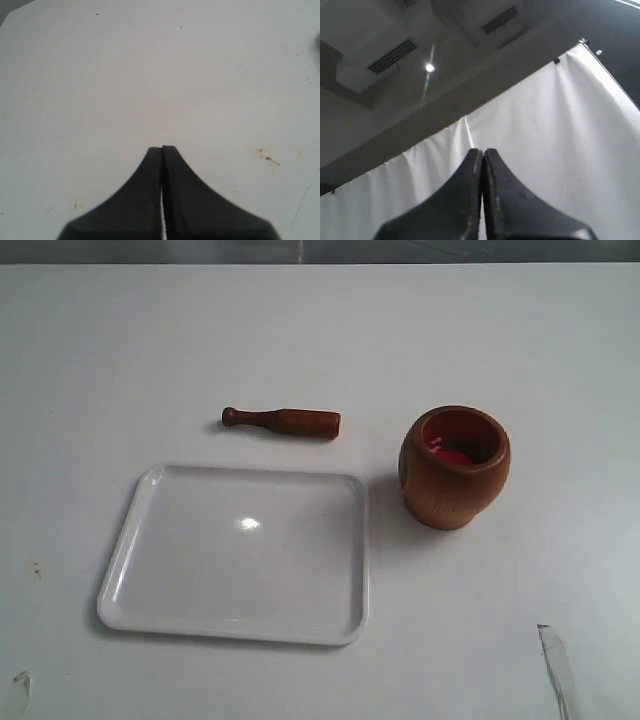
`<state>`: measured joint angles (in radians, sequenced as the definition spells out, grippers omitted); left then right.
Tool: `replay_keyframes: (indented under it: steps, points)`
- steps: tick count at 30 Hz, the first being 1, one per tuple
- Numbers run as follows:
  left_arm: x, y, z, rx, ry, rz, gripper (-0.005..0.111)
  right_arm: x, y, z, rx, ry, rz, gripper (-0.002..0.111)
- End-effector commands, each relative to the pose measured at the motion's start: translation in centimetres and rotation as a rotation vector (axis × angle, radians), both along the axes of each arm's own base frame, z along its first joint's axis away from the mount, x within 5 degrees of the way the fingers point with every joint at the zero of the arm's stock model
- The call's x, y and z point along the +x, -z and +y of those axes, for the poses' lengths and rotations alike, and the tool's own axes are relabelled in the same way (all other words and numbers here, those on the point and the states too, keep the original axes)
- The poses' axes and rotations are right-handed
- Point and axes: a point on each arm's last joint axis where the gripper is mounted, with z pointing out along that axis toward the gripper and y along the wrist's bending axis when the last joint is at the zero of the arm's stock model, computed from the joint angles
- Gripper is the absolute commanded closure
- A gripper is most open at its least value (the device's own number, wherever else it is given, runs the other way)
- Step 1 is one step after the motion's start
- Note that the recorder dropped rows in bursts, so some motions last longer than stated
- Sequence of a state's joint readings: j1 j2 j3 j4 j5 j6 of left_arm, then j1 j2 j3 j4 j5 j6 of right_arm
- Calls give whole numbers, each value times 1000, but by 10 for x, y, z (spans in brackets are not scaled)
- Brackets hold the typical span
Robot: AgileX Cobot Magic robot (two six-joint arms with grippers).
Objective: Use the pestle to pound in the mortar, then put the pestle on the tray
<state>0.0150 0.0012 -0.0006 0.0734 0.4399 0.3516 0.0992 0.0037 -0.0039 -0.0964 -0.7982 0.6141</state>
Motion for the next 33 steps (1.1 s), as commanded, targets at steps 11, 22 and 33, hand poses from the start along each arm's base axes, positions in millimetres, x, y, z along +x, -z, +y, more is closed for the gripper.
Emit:
replay_keyframes:
  steps: [11, 22, 33]
  points:
    - [0, 0, -1, -15, 6, -4, 107, 101, -128, 15, -369, 147, 537, 108]
    - [0, 0, -1, -15, 6, -4, 107, 233, -94, 149, -1247, 174, 558, 108]
    - [0, 0, -1, -15, 6, -4, 107, 286, -52, 210, -2077, -100, 972, 108]
